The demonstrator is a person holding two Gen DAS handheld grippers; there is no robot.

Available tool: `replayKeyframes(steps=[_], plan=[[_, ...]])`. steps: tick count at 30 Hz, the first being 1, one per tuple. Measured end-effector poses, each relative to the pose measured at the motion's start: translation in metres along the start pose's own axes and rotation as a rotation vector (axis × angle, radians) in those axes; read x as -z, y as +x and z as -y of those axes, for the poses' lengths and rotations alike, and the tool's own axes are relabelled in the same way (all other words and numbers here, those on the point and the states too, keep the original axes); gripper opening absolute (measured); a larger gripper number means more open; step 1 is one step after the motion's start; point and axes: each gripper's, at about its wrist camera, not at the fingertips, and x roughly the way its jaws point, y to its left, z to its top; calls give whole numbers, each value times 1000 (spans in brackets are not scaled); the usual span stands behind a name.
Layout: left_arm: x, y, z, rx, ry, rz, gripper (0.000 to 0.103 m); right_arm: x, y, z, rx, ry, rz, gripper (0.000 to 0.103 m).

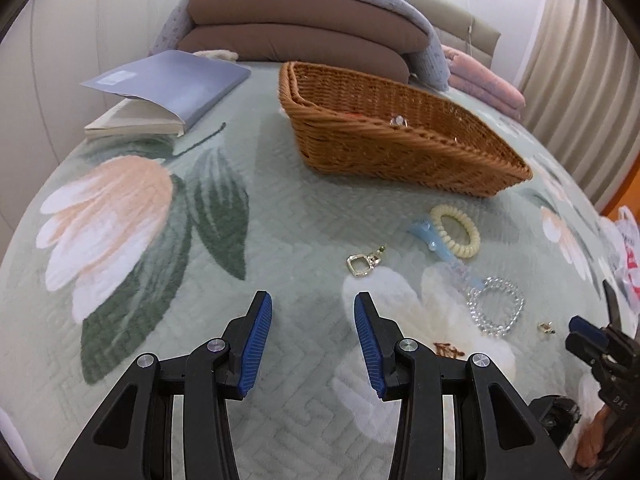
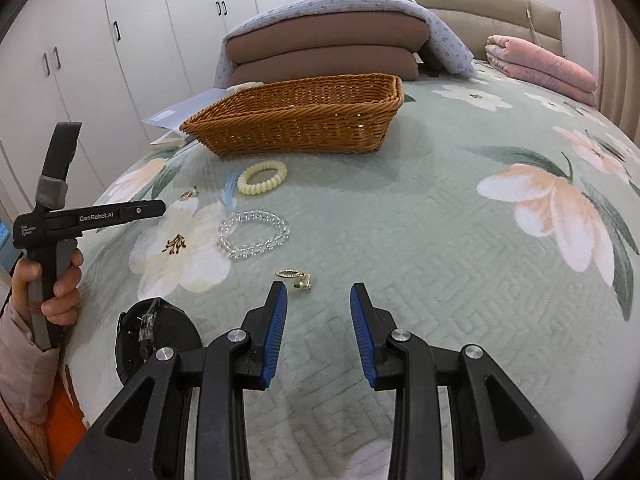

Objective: Organize jewelry
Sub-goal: 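Grasp the small gold charm with the right tool while the left tool grasps the gold square pendant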

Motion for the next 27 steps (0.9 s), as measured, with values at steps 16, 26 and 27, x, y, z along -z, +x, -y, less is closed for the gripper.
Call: replayKeyframes(steps=[16,26,27], plan=[[-4,8,18,9,65,-7,44,-9,25,-18,89,-75,-73,36],[-19,28,34,17,158,-22,47,-11,30,-17,80,-68,-79,36],[-19,29,36,10,171,-20,47,-11,30,-18,85,-72,-78,36]])
